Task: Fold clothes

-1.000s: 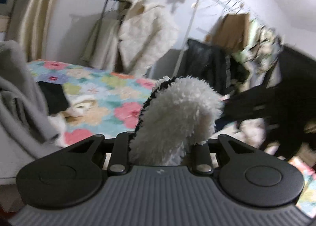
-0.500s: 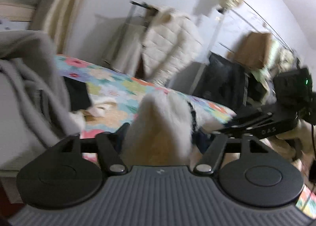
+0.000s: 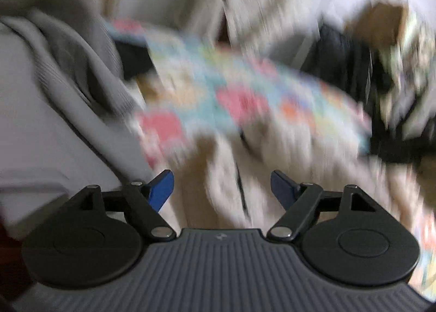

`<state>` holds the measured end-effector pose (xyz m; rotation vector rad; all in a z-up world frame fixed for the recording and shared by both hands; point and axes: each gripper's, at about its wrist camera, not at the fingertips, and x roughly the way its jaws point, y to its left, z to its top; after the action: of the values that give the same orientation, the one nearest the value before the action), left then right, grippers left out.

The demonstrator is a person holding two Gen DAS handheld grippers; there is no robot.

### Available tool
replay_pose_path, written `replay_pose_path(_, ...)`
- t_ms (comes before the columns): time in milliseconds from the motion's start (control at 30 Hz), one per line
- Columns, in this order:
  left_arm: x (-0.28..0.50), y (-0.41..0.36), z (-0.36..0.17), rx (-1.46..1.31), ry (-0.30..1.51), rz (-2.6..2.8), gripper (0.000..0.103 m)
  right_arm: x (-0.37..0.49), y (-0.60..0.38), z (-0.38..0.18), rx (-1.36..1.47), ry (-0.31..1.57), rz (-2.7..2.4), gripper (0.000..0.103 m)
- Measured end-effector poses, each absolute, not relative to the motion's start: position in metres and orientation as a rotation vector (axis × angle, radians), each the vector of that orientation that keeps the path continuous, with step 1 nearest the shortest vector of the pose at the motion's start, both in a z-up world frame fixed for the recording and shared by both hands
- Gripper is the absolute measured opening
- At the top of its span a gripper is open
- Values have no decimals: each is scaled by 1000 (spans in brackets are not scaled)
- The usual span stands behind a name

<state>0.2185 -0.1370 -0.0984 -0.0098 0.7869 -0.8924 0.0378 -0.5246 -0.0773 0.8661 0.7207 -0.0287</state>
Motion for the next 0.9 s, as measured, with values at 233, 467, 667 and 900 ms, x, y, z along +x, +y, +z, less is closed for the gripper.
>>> replay_pose_path(233,218,-173,-126,188,901,-906,39,47,-501,-76,809,683,82,28)
replay_pose_path(467,219,-166,-118,181,791,-800,12,48,-494,-91,879,703,-35,51)
replay_pose_path(667,207,-103,-68,0,538,-518,10,22,-519,-132,1215,655,-45,52)
replay_pose_path(900,227,-126,-115,156,832,-520,17,37,-495,-139,1074,685,-4,52)
